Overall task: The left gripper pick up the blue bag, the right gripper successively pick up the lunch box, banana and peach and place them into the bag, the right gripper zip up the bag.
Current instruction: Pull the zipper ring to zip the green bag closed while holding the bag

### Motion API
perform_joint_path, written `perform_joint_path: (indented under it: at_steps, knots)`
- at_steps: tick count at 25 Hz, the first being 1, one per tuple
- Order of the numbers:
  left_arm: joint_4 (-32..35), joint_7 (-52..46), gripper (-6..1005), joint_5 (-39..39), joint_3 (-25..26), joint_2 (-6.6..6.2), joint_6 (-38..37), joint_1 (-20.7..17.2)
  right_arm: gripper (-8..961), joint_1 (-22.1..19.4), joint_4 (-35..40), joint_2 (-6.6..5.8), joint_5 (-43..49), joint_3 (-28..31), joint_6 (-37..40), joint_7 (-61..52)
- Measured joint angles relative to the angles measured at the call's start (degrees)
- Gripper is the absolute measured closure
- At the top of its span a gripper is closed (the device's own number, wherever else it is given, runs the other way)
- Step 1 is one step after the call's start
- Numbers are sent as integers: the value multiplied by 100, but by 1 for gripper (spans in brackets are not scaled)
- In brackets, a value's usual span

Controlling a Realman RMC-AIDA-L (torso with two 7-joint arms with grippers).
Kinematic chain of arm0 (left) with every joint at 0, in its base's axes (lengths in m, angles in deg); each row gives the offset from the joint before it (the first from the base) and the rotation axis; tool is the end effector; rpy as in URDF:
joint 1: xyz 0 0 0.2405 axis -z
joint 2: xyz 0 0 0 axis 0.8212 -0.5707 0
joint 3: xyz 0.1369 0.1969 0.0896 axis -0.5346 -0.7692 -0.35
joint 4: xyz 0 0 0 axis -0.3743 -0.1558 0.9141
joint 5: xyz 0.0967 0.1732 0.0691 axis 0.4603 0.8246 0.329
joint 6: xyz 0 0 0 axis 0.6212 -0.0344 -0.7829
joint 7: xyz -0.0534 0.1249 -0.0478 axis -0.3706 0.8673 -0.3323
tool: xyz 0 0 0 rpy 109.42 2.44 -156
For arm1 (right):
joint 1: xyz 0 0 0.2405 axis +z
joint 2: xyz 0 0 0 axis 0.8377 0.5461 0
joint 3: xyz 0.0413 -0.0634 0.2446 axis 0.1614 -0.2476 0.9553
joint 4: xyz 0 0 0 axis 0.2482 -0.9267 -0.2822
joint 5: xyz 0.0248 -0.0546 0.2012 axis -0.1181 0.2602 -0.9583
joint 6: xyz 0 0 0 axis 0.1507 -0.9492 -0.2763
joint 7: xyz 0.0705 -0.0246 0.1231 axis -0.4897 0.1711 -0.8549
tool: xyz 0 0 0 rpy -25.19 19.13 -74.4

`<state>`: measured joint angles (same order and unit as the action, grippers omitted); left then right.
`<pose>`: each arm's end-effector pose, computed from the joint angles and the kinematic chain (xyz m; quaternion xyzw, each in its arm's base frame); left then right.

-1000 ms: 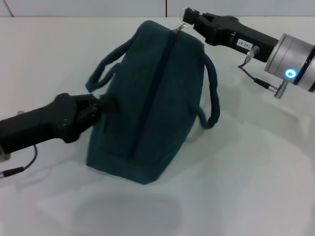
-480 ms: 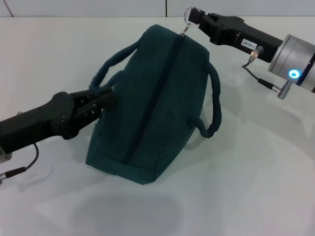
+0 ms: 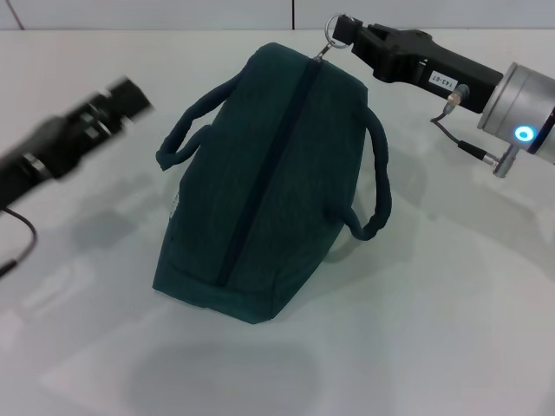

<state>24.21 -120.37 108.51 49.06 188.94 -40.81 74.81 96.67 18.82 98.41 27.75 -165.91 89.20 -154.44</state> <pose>-0.2824 0.2745 0.0511 -0.7574 -0.3351 -0.5398 0.1504 0.1693 0.3954 -0.0363 -0.8334 0.2747 0.4464 0.1753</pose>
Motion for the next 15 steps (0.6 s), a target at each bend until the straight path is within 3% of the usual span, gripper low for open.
perform_joint_path:
  at_steps: [4, 9, 15]
  knots:
    - [40, -352, 399, -14, 217, -27, 199, 157, 921, -26, 0, -7, 1, 0, 70, 33]
    - [41, -877, 168, 404, 102, -140, 692, 678, 921, -97, 4, -3, -12, 0, 108, 45]
    - [41, -1565, 129, 1530, 98, -220, 1191, 1476, 920, -138, 12, 5, -20, 29, 165, 58]
